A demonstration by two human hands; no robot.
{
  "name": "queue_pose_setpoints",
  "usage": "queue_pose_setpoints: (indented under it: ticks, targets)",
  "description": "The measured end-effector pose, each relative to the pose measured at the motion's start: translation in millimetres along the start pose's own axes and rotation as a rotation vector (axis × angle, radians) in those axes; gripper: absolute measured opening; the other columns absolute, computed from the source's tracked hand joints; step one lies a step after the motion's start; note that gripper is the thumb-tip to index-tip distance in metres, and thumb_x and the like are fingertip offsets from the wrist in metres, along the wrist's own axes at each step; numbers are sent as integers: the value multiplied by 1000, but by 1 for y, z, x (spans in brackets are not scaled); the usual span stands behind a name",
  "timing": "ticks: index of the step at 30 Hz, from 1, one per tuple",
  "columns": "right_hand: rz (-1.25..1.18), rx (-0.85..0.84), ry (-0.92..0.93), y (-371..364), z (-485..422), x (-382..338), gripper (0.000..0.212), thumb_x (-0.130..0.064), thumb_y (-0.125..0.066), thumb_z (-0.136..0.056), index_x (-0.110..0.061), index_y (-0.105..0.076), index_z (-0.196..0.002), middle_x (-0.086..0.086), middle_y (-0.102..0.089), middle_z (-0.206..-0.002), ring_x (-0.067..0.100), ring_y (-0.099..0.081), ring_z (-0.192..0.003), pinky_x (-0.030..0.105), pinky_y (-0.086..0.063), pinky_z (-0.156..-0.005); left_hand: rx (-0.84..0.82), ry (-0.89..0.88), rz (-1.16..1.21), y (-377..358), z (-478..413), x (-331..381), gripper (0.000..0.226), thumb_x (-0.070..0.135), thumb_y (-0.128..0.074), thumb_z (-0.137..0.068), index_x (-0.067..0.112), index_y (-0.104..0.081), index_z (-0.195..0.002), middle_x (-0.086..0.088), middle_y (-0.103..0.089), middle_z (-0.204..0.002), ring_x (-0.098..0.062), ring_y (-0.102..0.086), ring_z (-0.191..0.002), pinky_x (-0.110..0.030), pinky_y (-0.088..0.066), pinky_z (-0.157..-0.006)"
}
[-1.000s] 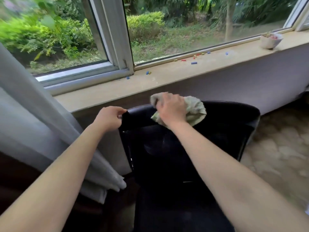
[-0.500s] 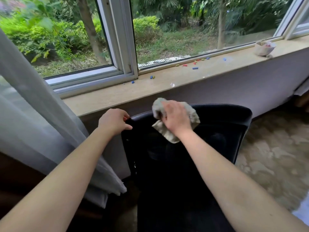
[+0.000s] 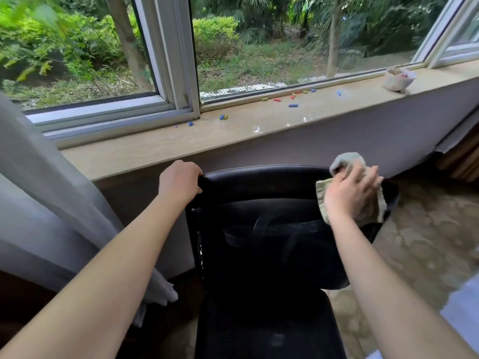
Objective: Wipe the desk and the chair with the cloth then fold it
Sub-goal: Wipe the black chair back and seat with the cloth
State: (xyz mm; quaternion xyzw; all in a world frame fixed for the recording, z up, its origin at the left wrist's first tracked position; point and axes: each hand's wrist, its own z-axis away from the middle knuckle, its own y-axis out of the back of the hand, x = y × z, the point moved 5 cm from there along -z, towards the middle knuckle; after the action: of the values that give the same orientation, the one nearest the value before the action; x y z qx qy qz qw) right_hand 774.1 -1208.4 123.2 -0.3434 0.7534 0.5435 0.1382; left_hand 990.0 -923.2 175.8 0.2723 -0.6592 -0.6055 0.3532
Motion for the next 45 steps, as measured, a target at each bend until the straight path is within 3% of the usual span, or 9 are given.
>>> queue_pose_setpoints:
  ticks: [3,8,12,16,21,28,34,38,45]
  targets:
    - [-20,46,260,-21,38,-54,45,-26,-38,-88,-7,-52,-127,30,-44,-137,51,-37,-127,60,-30,-105,-5,-2,2,-1,-5,-1,21,23,-74,-74,23,-70,-94,-4,-66,-94,-28,-58,-98,-30,-40,-66]
    - [2,-127,800,-62,154,-165,62,-33,-38,-76,-17,-30,-135,19,-30,-140,34,-26,-131,47,-2,-112,9,18,84,-1,4,-8,7,14,-67,-75,18,-66,-82,-8,-67,-91,-32,-60,-93,-33,-45,-67]
    - [24,-206,851,-71,181,-186,60,-33,-34,-76,-20,-27,-135,16,-33,-141,30,-27,-132,41,1,-113,60,96,78,-1,11,-8,16,5,-51,-78,16,-50,-66,-15,-63,-86,-36,-58,-86,-34,-42,-65]
    - [55,-142,1018,-63,153,-152,60,-34,-34,-80,-24,-25,-138,13,-23,-143,28,-25,-133,36,1,-114,71,79,-9,0,12,4,10,9,-56,-80,16,-61,-75,-9,-62,-87,-35,-59,-90,-32,-41,-65]
    - [102,-44,914,-37,78,-73,60,-30,-41,-78,-20,-31,-136,13,-26,-142,29,-29,-130,37,-5,-111,63,98,-92,-2,6,18,18,10,-66,-78,15,-70,-95,-12,-66,-94,-36,-61,-93,-33,-39,-65]
    - [165,-86,423,28,-32,83,67,-36,-41,-78,-13,-26,-140,25,-45,-136,39,-42,-125,47,-26,-104,96,140,-105,-5,1,24,16,5,-63,-78,13,-70,-89,-13,-66,-91,-37,-60,-91,-33,-40,-65]
    - [-90,-192,2,54,-48,128,62,-33,-35,-88,-11,-23,-145,25,-42,-135,45,-46,-117,49,-40,-91,115,178,-50,-5,5,25,19,5,-62,-78,16,-71,-91,-14,-66,-94,-38,-60,-93,-33,-39,-66]
    - [10,-43,275,48,-36,94,51,-16,-32,-88,-4,-36,-137,29,-44,-135,45,-40,-125,52,-30,-106,94,186,-11,-5,10,24,19,8,-61,-79,19,-69,-93,-11,-65,-95,-35,-58,-93,-32,-38,-65]
    - [133,-376,893,-4,38,-84,47,-25,-33,-91,-15,-40,-136,13,-54,-124,34,-50,-108,46,-32,-97,139,249,158,-16,25,16,45,11,-55,-86,31,-58,-125,-11,-57,-113,-31,-52,-111,-34,-43,-77]
